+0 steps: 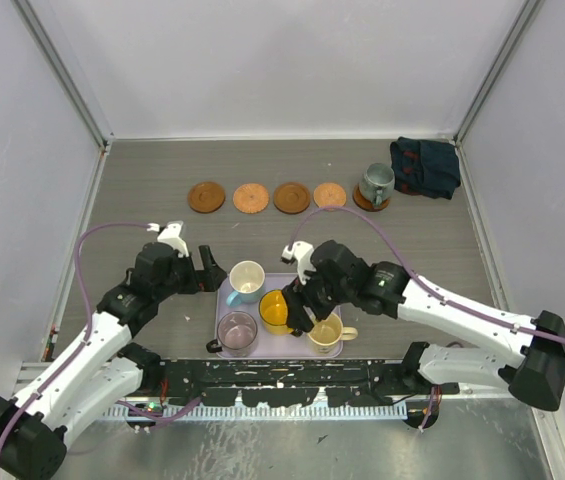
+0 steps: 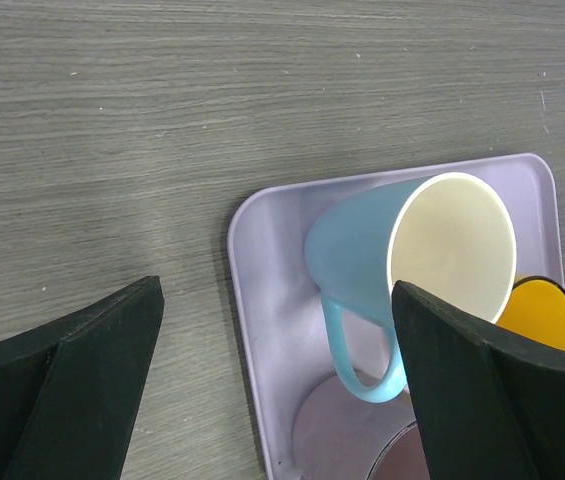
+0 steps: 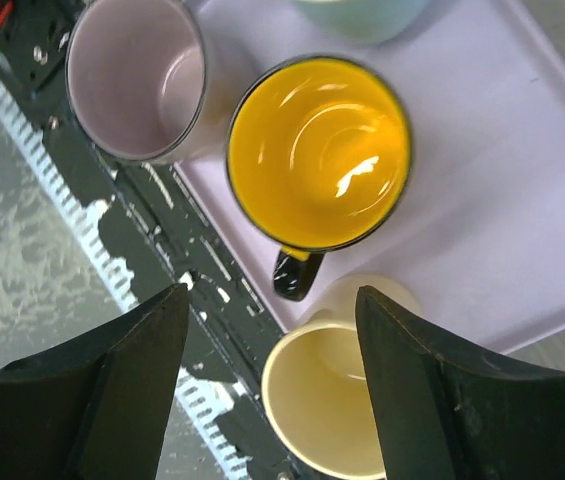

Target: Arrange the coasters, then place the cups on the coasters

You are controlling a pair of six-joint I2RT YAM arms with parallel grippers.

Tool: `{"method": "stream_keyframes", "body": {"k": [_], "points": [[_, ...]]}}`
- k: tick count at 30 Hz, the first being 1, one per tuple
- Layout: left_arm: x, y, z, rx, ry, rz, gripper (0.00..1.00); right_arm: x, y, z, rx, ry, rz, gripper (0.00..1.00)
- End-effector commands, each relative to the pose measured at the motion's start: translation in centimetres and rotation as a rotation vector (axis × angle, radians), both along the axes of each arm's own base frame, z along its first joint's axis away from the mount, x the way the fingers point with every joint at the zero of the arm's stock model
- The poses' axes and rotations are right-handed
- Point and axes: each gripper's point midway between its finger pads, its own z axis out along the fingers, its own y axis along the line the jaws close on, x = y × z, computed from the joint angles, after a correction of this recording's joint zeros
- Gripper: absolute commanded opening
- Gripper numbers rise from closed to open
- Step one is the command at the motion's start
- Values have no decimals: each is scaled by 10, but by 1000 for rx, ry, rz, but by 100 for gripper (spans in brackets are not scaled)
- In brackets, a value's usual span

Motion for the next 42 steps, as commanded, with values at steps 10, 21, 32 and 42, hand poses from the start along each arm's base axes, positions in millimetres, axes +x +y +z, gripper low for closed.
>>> {"method": "stream_keyframes", "body": {"k": [10, 21, 32, 42], "points": [[6, 0, 19, -43, -45, 39, 98, -10, -26, -3, -77, -19, -127, 72], [10, -4, 17, -41, -42, 25, 98, -19, -85, 8, -212, 8, -317, 71], [9, -4, 15, -47, -41, 29, 98, -37, -94, 12, -255, 45, -217, 78], [10, -1, 15, -45, -48, 48, 98, -41, -98, -15, -395, 90, -149, 81]]}}
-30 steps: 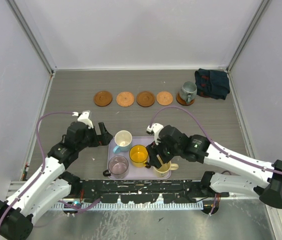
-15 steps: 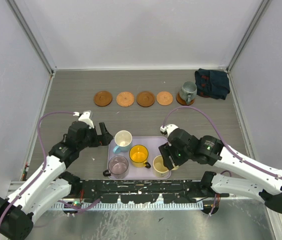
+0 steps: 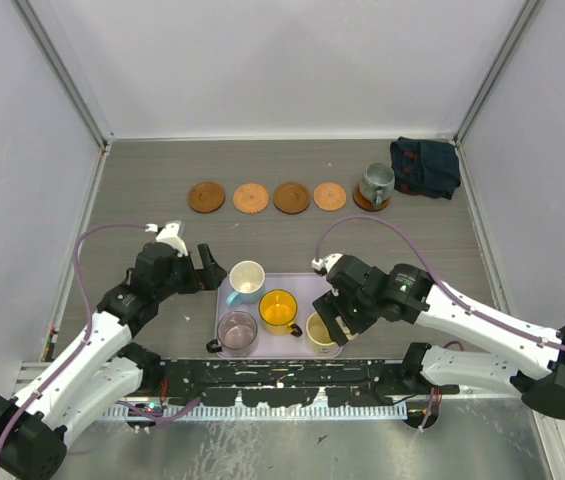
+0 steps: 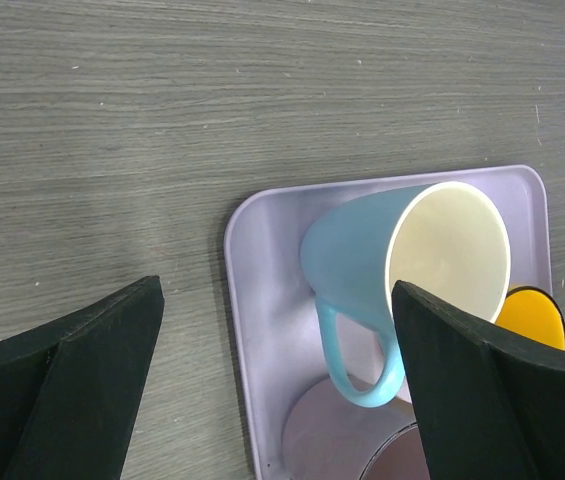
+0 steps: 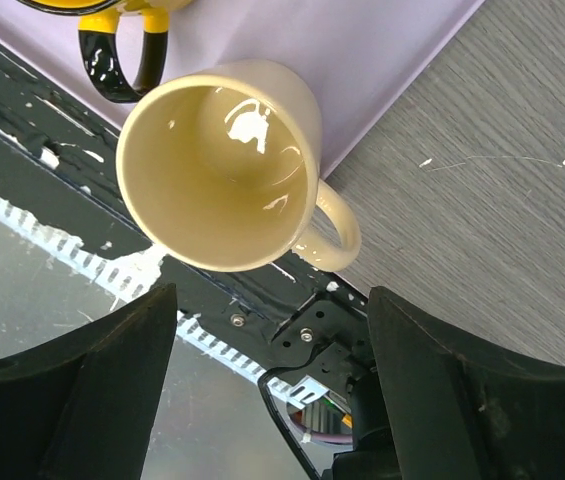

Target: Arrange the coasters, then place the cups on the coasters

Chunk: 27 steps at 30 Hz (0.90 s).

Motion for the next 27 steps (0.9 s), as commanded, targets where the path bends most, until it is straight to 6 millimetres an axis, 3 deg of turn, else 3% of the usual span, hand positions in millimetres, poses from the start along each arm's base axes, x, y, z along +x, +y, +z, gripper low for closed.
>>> {"method": "stream_keyframes", "body": {"k": [1, 27], "points": [[9, -1, 15, -22, -64, 17, 98, 0, 2, -2, -27, 10, 48, 82], [14, 1, 12, -5, -74, 35, 98, 8, 28, -41, -98, 49, 109, 88]]}}
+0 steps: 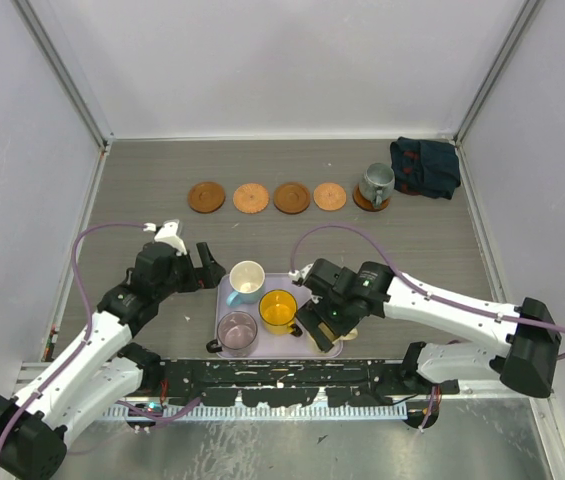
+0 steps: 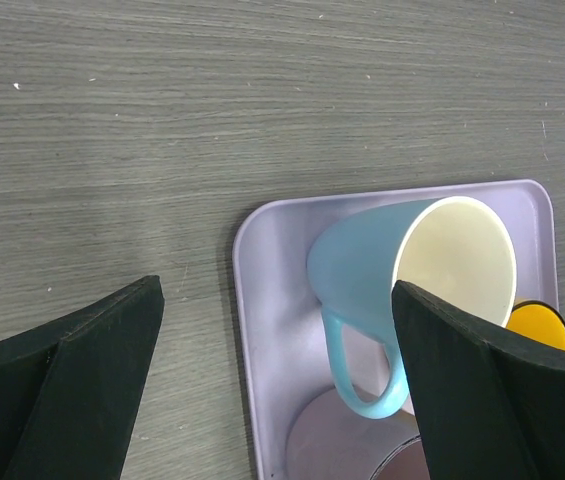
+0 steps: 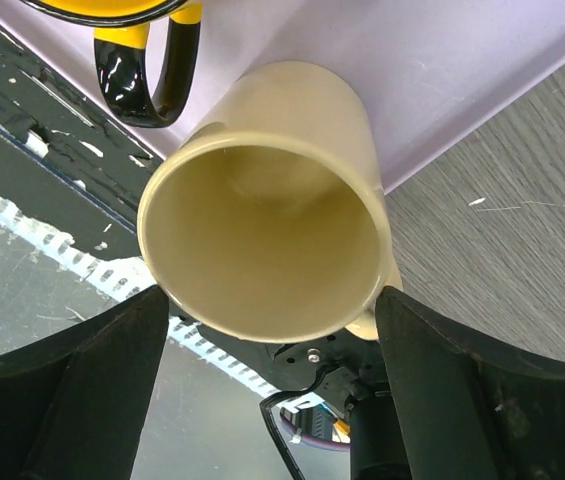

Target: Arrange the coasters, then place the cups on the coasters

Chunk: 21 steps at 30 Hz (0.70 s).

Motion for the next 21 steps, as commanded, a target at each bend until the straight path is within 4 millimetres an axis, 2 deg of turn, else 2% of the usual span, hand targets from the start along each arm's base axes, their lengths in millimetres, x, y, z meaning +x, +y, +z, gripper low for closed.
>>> {"method": "stream_keyframes", "body": {"k": [1, 6, 16, 21], "points": [[10, -3, 10, -12, -58, 5, 98, 13, 4, -6, -15, -54, -20, 88], [10, -3, 8, -11, -53, 1, 98, 26, 1, -7, -51, -107, -94, 88], [10, -2, 9, -2, -63, 0, 98, 54, 15, -6, -86, -191, -160, 88], [10, -1, 7, 2, -61, 3, 98, 77, 22, -4, -110, -276, -220, 88]]}}
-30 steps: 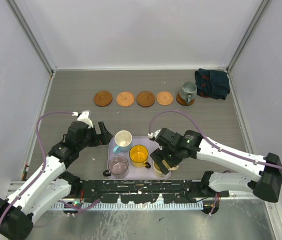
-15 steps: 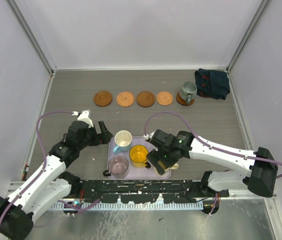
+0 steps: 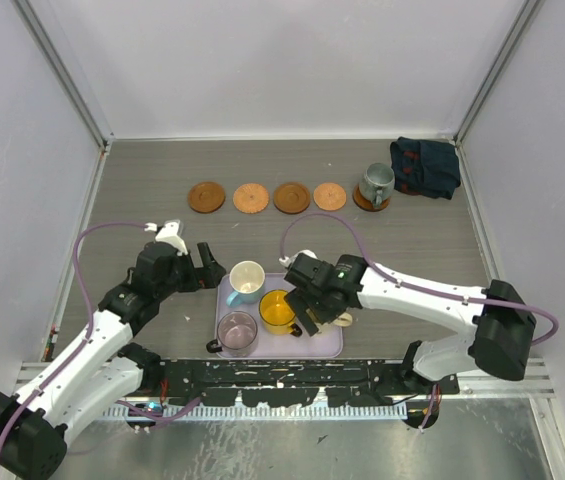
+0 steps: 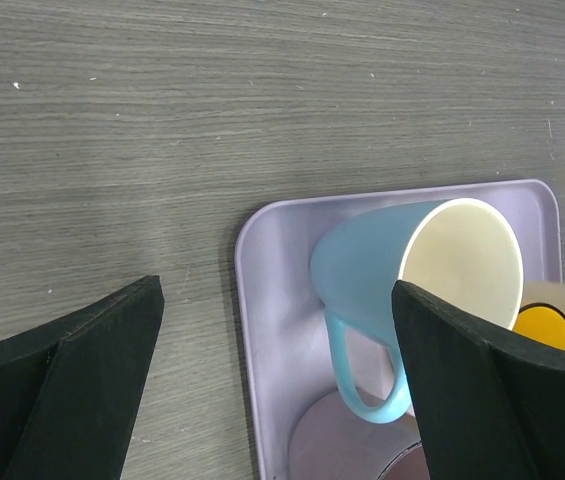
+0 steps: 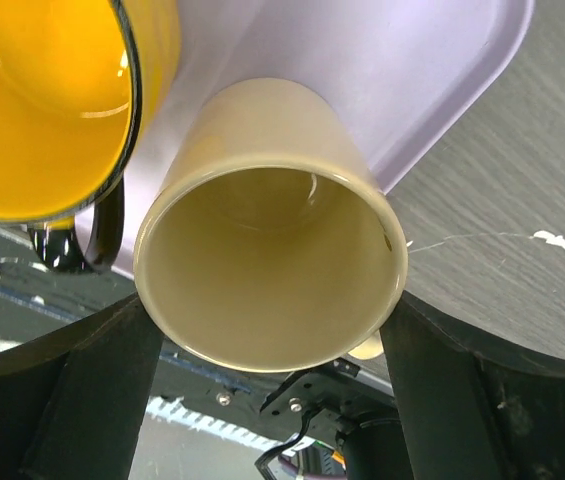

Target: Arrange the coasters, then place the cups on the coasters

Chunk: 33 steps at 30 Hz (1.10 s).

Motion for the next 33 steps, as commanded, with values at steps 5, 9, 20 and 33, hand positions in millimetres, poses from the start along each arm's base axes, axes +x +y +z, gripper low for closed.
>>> {"method": "stream_keyframes", "body": {"k": [5, 9, 20, 33], "points": [[7, 0, 6, 3, -56, 2, 98, 60, 19, 16, -10, -240, -153, 89], [6, 0, 5, 4, -54, -1, 98, 71, 32, 22, 45, -273, -183, 91], [6, -1, 5, -7, -57, 0, 98, 57, 33, 27, 147, -235, -189, 92], [4, -3, 4, -15, -49, -8, 98, 39, 19, 5, 196, -186, -235, 90]]}}
